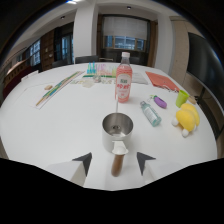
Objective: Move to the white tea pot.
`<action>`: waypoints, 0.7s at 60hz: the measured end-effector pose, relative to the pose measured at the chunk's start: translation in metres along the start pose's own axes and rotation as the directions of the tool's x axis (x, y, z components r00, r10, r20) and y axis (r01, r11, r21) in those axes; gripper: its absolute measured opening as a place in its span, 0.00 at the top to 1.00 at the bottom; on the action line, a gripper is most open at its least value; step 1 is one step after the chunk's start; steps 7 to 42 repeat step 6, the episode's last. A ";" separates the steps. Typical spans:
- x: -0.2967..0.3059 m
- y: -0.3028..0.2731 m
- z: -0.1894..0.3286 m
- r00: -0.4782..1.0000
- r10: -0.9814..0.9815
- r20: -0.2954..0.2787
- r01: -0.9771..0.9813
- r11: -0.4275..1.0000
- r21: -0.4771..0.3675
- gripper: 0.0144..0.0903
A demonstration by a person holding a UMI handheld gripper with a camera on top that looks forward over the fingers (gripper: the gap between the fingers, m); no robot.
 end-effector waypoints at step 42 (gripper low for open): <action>0.000 0.000 -0.002 1.000 0.000 0.001 0.000 1.000 0.000 0.07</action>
